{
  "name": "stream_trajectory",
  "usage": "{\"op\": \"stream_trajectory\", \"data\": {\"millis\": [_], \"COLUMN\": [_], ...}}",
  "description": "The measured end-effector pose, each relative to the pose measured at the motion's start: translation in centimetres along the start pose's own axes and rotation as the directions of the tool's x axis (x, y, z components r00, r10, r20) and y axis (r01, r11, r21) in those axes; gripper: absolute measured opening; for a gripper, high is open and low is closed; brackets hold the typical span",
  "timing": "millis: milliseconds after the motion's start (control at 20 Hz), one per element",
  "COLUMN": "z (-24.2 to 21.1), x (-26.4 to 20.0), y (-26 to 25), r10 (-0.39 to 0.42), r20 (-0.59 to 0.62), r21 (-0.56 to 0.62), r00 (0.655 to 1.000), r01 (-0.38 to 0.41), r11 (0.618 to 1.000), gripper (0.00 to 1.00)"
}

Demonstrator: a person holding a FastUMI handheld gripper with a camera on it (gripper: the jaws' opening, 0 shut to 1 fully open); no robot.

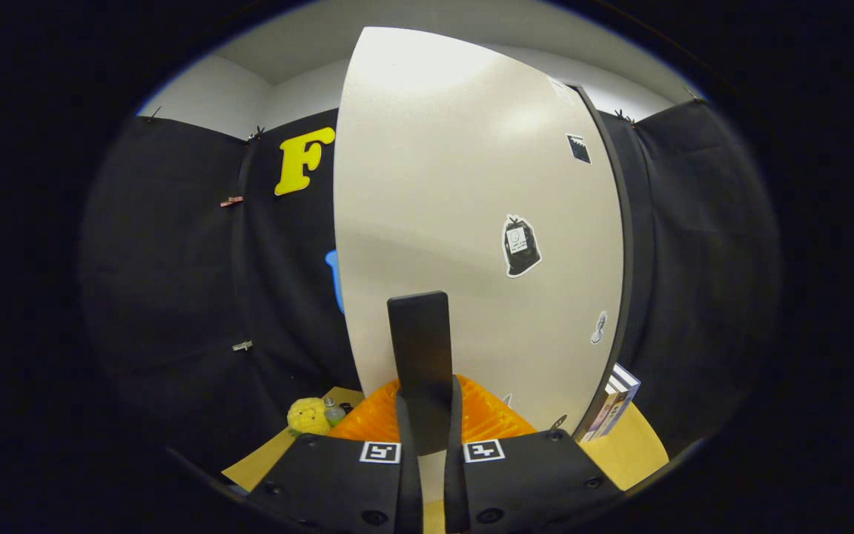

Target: Open the shoe cabinet door, grab the shoes and put them into the shoe cabinet, then close the shoe cabinet door.

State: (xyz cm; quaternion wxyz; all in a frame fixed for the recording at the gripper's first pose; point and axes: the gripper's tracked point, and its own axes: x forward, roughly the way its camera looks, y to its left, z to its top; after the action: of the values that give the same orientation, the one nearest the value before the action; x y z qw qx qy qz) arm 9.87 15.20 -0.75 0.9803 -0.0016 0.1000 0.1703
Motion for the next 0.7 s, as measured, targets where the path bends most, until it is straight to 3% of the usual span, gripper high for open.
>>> {"op": "stream_trajectory", "data": {"millis": [450, 700], "z": [0.0, -0.1], "x": [-5.1, -7.4], "y": [-5.0, -8.7], "r10": [-0.057, -0.148], "r20": [-0.001, 0.006], "r21": [-0.002, 0.018], "r00": [0.998, 0.989], "r01": [0.057, 0.148], "r11": [0.998, 0.989], "gripper": [0.15, 0.14]}}
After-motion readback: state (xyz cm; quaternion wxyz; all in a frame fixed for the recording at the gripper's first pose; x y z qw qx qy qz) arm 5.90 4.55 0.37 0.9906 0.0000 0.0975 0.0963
